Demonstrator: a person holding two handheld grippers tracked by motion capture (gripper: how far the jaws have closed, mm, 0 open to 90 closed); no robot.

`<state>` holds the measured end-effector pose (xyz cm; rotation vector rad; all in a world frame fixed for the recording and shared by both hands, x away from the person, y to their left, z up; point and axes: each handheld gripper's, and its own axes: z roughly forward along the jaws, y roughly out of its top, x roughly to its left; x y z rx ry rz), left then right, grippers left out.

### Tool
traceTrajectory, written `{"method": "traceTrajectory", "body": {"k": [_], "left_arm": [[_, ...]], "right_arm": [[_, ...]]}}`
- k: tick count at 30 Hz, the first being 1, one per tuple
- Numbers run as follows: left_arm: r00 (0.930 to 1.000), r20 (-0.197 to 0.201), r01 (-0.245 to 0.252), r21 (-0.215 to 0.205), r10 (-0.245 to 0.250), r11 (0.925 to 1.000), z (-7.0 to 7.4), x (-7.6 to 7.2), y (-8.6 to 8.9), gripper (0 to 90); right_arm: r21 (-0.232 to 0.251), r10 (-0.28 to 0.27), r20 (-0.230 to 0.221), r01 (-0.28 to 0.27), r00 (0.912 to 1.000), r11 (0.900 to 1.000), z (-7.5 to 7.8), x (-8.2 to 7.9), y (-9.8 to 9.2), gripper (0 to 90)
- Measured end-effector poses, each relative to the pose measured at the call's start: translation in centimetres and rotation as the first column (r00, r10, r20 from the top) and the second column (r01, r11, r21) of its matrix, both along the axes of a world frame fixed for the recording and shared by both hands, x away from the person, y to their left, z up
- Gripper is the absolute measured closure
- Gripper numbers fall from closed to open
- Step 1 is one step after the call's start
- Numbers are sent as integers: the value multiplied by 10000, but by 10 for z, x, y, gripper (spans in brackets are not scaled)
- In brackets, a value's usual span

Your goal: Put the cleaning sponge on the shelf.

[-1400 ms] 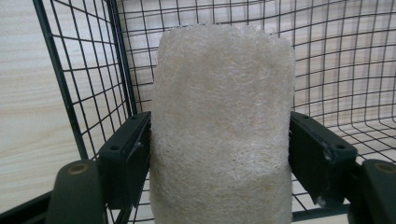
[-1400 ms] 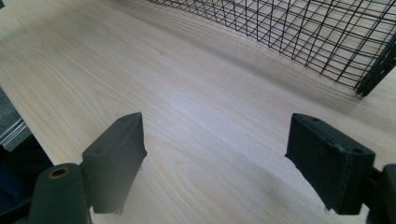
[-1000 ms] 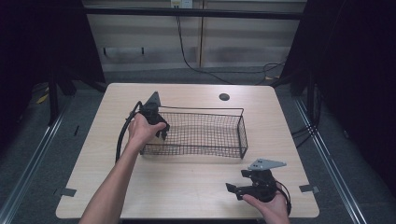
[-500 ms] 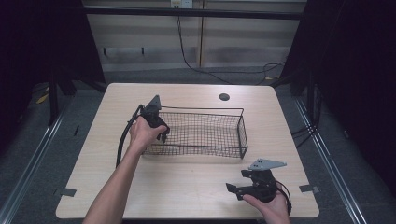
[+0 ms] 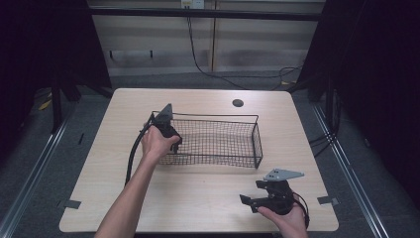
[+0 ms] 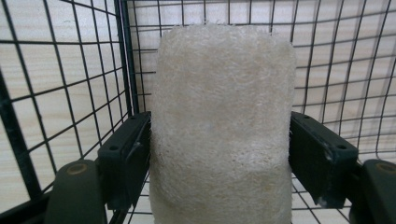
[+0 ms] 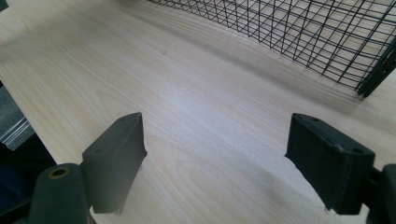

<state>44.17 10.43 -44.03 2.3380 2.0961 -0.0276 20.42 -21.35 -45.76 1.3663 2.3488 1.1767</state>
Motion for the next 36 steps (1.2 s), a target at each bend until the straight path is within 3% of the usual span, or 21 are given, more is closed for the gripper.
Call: {"method": "traceTrajectory", "body": {"k": [2,7,12,22,26,28,36], "left_arm": [[10000,47,-70,-278,71,9996,2,1,1,268],[9999,-136,-47,-164,45,9999,0,1,0,266],[9999,-61,-82,-69,81,9999,0,0,0,261],[9996,-22,-293,-291,293,9991,8,-2,5,257],[9996,-272,-68,-331,59,9994,6,-1,6,252],[10000,-29,-68,-301,67,9995,8,-2,7,248],[9997,235,-30,-1018,54,9948,20,-6,16,246]], "right_arm": [[51,-3,-33,3,10000,10000,0,0,0,191],[184,12,-106,-10,9999,9998,0,0,0,191],[197,7,-74,-5,10000,9998,0,0,0,191],[232,-11,-79,13,10000,9997,0,0,0,191],[223,24,-55,-23,10000,9997,0,0,0,191],[214,10,-73,-9,10000,9998,0,0,0,191],[195,-21,-117,23,9999,9998,0,0,0,191]]}}
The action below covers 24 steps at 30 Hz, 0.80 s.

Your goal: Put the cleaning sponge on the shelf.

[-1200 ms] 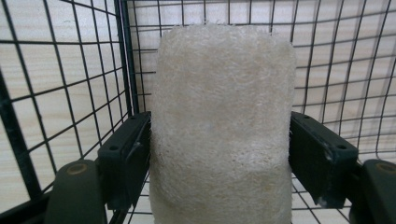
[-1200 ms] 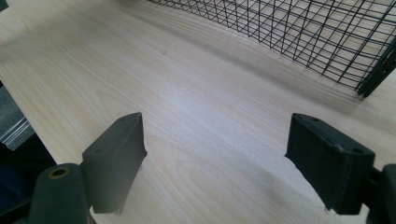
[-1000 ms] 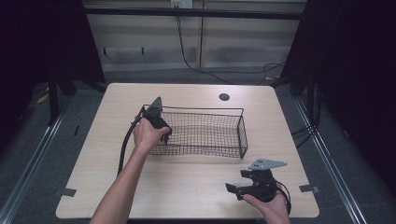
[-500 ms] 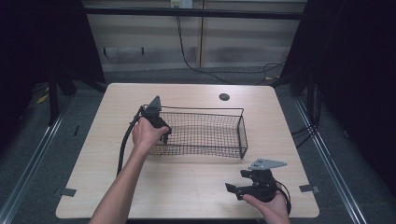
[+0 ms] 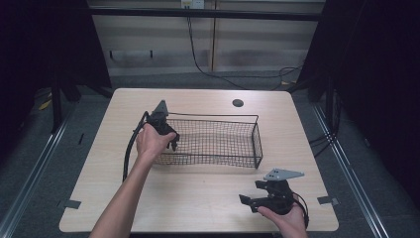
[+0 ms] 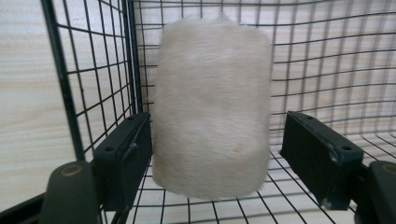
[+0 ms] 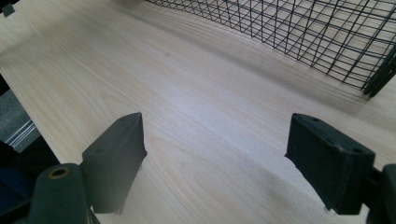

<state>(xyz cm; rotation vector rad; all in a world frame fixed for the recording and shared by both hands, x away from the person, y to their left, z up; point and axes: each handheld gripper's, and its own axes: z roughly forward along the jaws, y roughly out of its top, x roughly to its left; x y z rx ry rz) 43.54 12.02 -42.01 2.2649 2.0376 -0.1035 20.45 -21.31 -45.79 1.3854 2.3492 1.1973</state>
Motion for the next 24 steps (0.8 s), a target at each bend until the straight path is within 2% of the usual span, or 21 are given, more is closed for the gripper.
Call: {"method": "traceTrajectory", "body": {"k": [4,6,7,11,14,17,19,21,24], "left_arm": [[9998,141,155,-578,-148,9982,7,-2,5,218],[9995,306,125,-1104,-92,9938,9,-2,9,196],[9992,329,281,-1359,-238,9903,10,-1,12,192],[9968,731,447,-1732,-325,9839,17,-4,19,190],[9941,928,737,-2048,-557,9760,21,-6,23,182],[9914,1132,892,-2120,-663,9732,23,-8,26,182],[9892,1277,994,-2273,-715,9688,24,-10,28,182],[9862,1384,1223,-2405,-907,9629,25,-13,32,182],[9786,1763,1503,-2610,-1059,9536,29,-19,38,182]], "right_arm": [[13,-14,17,14,10000,10000,0,1,-1,191],[17,-17,9,17,10000,10000,0,1,-1,191],[6,-3,28,3,10000,10000,0,1,-1,191],[25,-19,6,19,10000,10000,0,2,-1,191],[31,-53,-1,53,10000,10000,-1,2,-2,191],[18,-46,44,46,10000,10000,-1,2,-1,190],[23,-44,7,44,10000,10000,-1,2,-1,190],[19,-55,37,55,10000,10000,-1,2,-1,190],[-12,-72,49,72,10000,10000,-1,2,-2,190]]}}
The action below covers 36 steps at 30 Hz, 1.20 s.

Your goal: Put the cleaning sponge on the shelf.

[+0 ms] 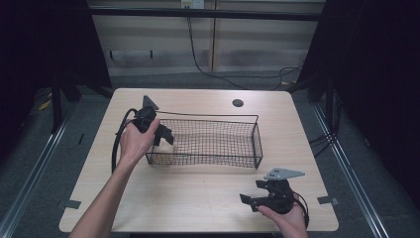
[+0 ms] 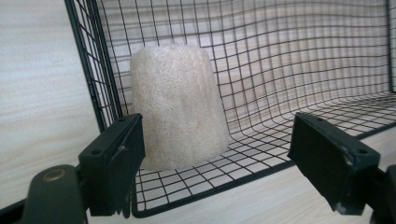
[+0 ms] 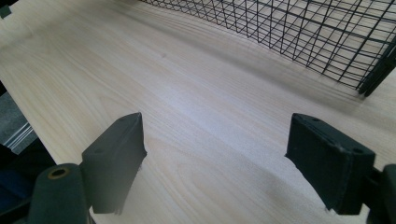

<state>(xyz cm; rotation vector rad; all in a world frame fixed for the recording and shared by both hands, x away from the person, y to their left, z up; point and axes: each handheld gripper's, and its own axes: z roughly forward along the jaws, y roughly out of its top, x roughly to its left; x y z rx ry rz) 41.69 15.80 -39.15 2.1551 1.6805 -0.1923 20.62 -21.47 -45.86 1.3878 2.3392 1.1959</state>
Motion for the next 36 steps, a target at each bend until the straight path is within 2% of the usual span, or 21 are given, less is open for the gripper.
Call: {"method": "traceTrajectory", "body": {"k": [3,5,8,10,11,13,14,15,16,19,22,23,26,28,29,32,33,35,36], "left_arm": [[9981,451,431,-424,-412,9982,6,-4,8,182],[9934,762,916,-735,-860,9931,9,-7,13,177],[9877,970,1287,-626,-1223,9897,12,-13,19,169],[9835,1172,1480,-835,-1378,9854,12,-18,23,170],[9791,1261,1715,-892,-1596,9811,12,-20,27,171],[9725,1565,1875,-880,-1723,9783,13,-23,31,193],[9698,1761,1843,-761,-1688,9799,15,-26,33,193],[9609,1898,2175,-666,-2016,9738,17,-28,36,193],[9599,2031,2111,-703,-1932,9749,17,-29,37,193],[9497,2343,2304,-736,-2078,9703,22,-36,42,193],[9469,2584,2197,-865,-1911,9717,21,-42,51,188],[9434,2670,2252,-811,-1965,9709,21,-44,54,184],[9440,2764,2139,-961,-1804,9721,22,-50,61,183],[9360,2872,2301,-623,-2033,9712,22,-58,64,180],[9332,2972,2319,-681,-2021,9704,22,-61,65,180],[9186,3274,2610,-828,-2211,9618,20,-72,71,180],[9161,3392,2536,-773,-2138,9642,19,-74,72,180],[9044,3866,2229,-673,-1805,9725,14,-81,73,180],[9046,3861,2237,-700,-1804,9721,11,-84,74,180]], "right_arm": [[-7,19,-8,-19,10000,10000,0,0,0,191],[-1,11,-36,-11,10000,10000,0,0,1,191],[-2,17,-30,-17,10000,10000,0,0,1,191],[10,0,-5,0,10000,10000,0,0,0,191],[12,4,13,-4,10000,10000,0,0,0,191],[10,-38,-6,38,10000,10000,0,0,0,191],[7,-53,-6,53,10000,10000,0,0,0,191],[-15,-59,14,59,10000,10000,0,0,0,191],[-18,-53,31,53,10000,10000,0,0,0,191],[-20,-86,10,86,10000,10000,0,0,0,191],[-33,-102,10,102,9999,9999,-1,1,1,191],[-39,-77,-6,77,10000,10000,-1,0,1,191],[-83,-20,6,20,10000,10000,-1,1,1,191],[-54,-55,13,55,10000,10000,-1,0,1,191],[-46,-59,11,59,10000,10000,-1,0,1,190],[-53,-116,33,116,9999,9999,-1,0,1,191],[-45,-115,30,115,9999,9999,-1,0,1,190],[-72,-100,37,100,9999,9999,-1,1,1,192],[-120,-106,55,106,9999,9999,-1,1,1,192]]}}
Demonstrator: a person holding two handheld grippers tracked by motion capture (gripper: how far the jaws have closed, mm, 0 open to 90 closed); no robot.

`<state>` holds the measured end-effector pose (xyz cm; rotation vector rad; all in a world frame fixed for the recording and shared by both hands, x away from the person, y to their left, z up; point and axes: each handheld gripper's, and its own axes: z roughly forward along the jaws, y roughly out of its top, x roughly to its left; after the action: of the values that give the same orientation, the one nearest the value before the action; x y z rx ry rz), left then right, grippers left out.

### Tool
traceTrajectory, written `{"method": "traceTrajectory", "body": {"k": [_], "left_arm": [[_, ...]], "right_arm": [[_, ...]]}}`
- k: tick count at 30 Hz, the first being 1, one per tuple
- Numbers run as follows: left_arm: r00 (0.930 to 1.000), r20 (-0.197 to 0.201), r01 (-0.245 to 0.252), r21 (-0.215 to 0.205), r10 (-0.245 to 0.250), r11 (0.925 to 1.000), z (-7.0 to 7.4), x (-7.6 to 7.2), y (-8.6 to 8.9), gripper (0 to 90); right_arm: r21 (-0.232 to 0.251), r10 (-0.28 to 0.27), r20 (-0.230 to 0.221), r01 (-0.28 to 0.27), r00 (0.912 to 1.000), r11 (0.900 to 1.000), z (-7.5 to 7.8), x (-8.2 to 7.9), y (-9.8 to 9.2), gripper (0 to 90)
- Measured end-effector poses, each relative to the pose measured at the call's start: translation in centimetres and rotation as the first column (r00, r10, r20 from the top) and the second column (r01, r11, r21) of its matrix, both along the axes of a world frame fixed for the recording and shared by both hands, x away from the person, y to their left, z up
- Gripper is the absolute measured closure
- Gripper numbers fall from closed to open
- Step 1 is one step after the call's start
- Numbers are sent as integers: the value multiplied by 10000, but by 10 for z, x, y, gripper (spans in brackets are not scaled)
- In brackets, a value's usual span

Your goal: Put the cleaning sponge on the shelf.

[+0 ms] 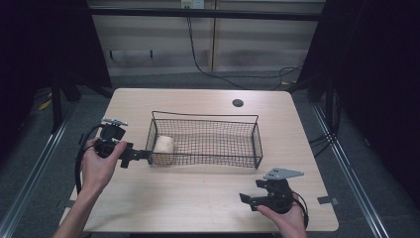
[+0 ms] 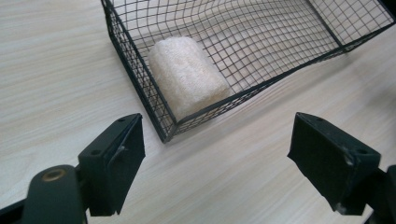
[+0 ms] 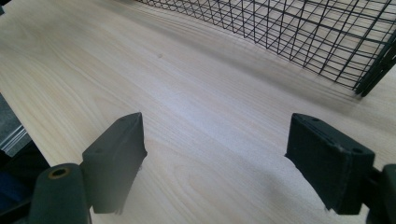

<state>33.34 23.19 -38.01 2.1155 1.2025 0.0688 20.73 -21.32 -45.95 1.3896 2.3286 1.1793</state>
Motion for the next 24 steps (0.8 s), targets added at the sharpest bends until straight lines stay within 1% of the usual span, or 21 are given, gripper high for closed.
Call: {"method": "traceTrajectory", "body": {"k": [2,4,6,7,9,11,12,13,14,15,16,17,18,21,24], "left_arm": [[10000,-75,64,-122,-65,9999,-7,-5,1,180],[9998,-66,191,20,-191,9998,-11,-10,2,180],[9997,35,227,-36,-227,9997,-14,-16,5,180],[9994,22,339,-98,-339,9994,-17,-20,8,180],[9995,129,280,-57,-280,9996,-22,-27,12,180],[9997,201,110,-163,-106,9998,-26,-35,15,180],[9996,272,-37,-148,41,9999,-28,-39,17,180],[9997,235,15,-67,-14,10000,-29,-43,19,180],[9998,196,48,-154,-45,9999,-30,-46,21,180],[9996,275,-38,-294,46,9996,-32,-50,22,180],[9997,263,-11,-413,22,9991,-33,-53,23,180],[9996,273,77,-406,-66,9991,-34,-56,25,180],[9997,260,48,-456,-36,9989,-35,-58,25,180],[9987,500,-66,-592,96,9982,-41,-68,29,179],[9985,543,-51,-550,81,9985,-48,-76,33,179]], "right_arm": [[-19,29,40,-29,10000,10000,0,-1,0,192],[0,11,23,-11,10000,10000,0,-1,0,192],[-13,-38,71,38,10000,10000,0,0,0,192],[-3,-32,108,32,9999,10000,0,0,0,192],[31,-33,159,33,9999,10000,-1,0,0,192],[46,-121,177,121,9998,9999,-1,-1,0,192],[9,-161,206,161,9997,9999,-1,0,0,192],[-35,-191,234,192,9995,9998,-1,0,0,193],[-52,-265,242,266,9994,9996,-1,-1,0,193],[-38,-287,258,288,9993,9996,-2,-1,0,193],[-48,-313,264,315,9992,9995,-2,-1,0,194],[-81,-369,293,372,9989,9993,-2,-1,-1,194],[-52,-414,332,416,9986,9991,-2,-1,-1,194],[-57,-585,398,587,9975,9983,-3,0,-2,196],[-109,-736,397,741,9965,9972,-6,1,-1,200]]}}
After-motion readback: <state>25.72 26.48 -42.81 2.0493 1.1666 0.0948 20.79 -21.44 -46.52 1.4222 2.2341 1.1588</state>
